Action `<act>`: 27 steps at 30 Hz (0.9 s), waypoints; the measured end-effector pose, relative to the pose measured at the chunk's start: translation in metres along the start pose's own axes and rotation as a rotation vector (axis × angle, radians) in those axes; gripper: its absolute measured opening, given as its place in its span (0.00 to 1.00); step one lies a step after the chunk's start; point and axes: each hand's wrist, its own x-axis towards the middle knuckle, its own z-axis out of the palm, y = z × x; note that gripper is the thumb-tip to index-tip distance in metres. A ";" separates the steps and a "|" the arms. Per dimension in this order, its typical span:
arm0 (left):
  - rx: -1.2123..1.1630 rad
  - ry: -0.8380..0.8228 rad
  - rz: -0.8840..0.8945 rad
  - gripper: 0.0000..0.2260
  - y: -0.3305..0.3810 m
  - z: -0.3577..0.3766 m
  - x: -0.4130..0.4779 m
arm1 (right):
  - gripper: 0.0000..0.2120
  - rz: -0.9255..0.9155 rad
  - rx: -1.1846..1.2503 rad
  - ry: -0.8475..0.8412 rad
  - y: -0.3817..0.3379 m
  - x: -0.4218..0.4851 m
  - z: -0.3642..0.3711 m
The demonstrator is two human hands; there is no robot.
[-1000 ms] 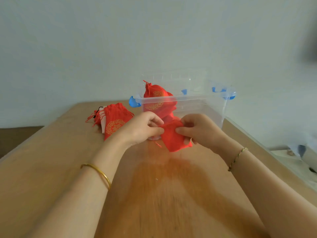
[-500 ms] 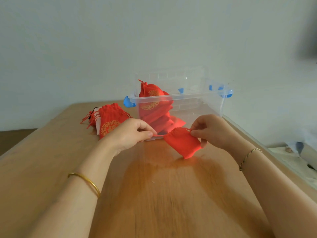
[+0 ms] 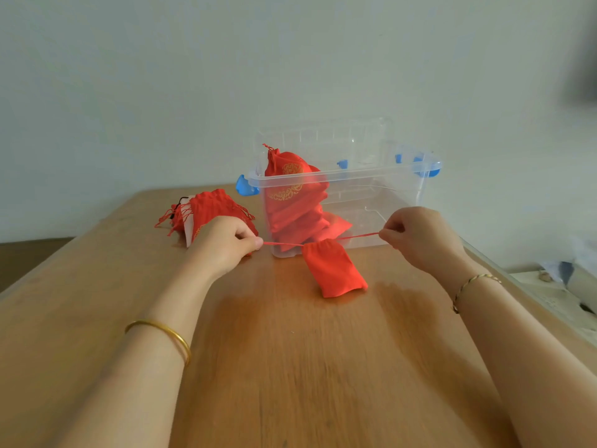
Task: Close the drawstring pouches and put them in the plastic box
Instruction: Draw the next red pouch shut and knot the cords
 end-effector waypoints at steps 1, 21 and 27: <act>0.021 0.001 -0.007 0.08 -0.002 -0.002 0.000 | 0.07 0.010 0.017 -0.003 0.001 0.001 0.000; -0.913 -0.448 0.053 0.04 0.082 -0.007 -0.007 | 0.06 -0.148 0.809 -0.061 -0.059 -0.014 -0.041; -0.645 -0.376 0.140 0.04 0.093 0.000 0.001 | 0.07 -0.210 0.872 -0.140 -0.070 -0.007 -0.044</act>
